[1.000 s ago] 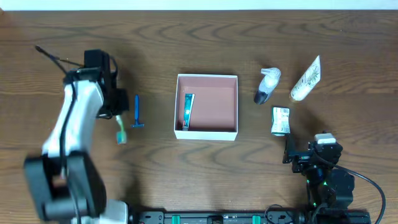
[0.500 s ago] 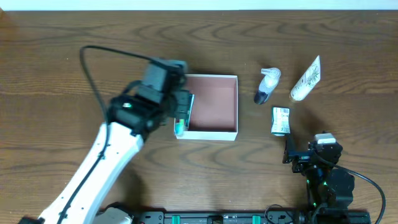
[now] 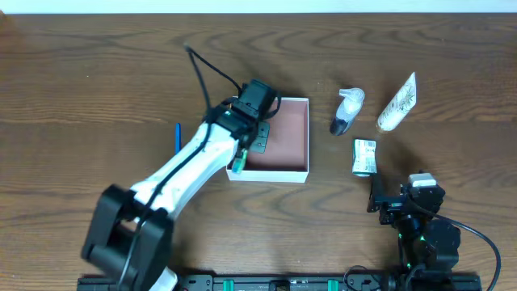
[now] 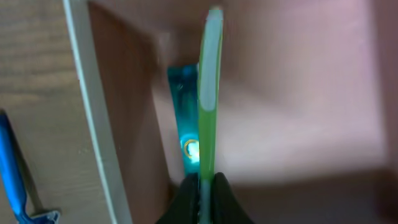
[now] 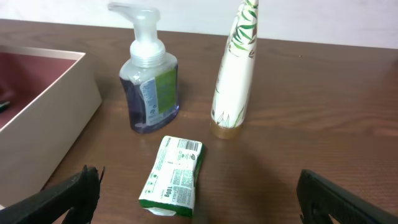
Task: Pack container
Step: 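Lower the toothbrush into the box beside the toothpaste and release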
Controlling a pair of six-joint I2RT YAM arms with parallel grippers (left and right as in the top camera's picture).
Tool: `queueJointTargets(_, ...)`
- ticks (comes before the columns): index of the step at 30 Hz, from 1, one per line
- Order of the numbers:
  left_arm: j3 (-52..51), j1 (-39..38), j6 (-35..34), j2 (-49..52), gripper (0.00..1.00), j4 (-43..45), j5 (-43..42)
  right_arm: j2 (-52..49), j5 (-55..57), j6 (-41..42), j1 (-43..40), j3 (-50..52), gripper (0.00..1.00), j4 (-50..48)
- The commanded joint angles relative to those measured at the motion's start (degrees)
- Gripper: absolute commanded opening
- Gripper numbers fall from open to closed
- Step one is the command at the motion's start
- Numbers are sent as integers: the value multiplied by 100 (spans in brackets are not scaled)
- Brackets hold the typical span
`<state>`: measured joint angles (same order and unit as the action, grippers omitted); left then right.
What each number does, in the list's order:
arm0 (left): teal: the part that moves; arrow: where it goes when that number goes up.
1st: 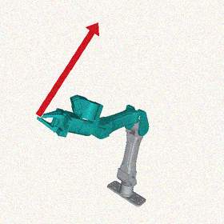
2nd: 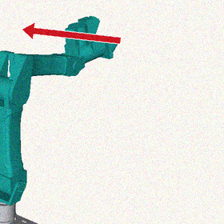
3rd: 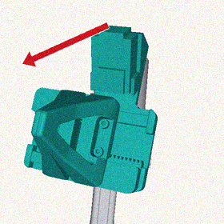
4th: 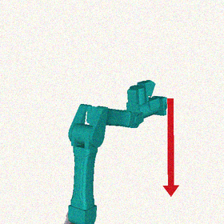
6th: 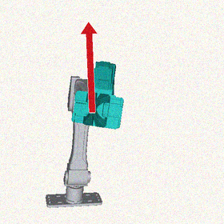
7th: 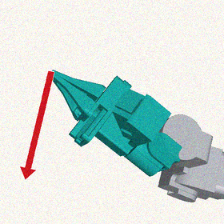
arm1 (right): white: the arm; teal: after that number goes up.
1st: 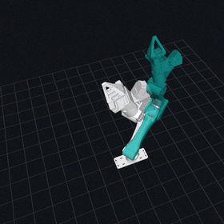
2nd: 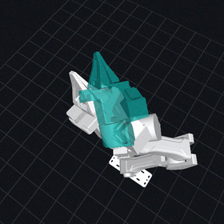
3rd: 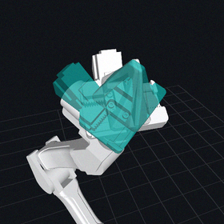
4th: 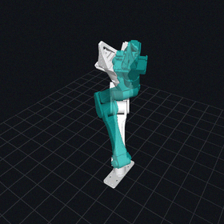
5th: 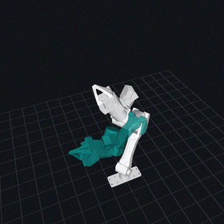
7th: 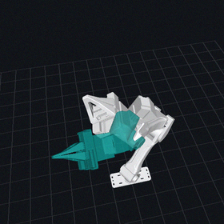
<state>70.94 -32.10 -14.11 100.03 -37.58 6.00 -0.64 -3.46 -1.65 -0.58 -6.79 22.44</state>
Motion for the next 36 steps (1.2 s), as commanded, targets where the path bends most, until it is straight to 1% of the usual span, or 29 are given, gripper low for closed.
queueJointTargets(1, -28, 2, -280, 164, 7, -109, 221, 33, -44, 76, -63, 15, 99, 4)
queueJointTargets(4, -28, 4, -319, 190, 7, -66, 227, 33, -44, 76, -63, 15, 99, 4)
queueJointTargets(6, -26, 15, -319, 177, 10, 76, 225, 33, -44, 76, -63, 15, 99, 4)
queueJointTargets(14, -9, 90, -317, 177, 10, 505, 315, 33, -44, 76, -63, 15, 99, 4)
queueJointTargets(22, -11, 264, -315, 177, 10, 382, 568, 33, -44, 76, -63, 15, 99, 4)
queueJointTargets(27, -11, 326, -317, 177, 17, 520, 586, 33, -44, 76, -63, 15, 99, 4)
queueJointTargets(33, -11, 326, -385, 177, 17, 529, 581, 33, -44, 76, -63, 15, 99, 4)
queueJointTargets(34, -9, 326, -382, 166, 21, 511, 544, 33, -44, 76, -63, 15, 99, 4)
queueJointTargets(35, -9, 326, -382, 136, 22, 483, 498, 33, -44, 76, -63, 15, 99, 4)
queueJointTargets(36, 7, 326, -380, 79, 25, 413, 450, 33, -44, 76, -63, 15, 100, 4)
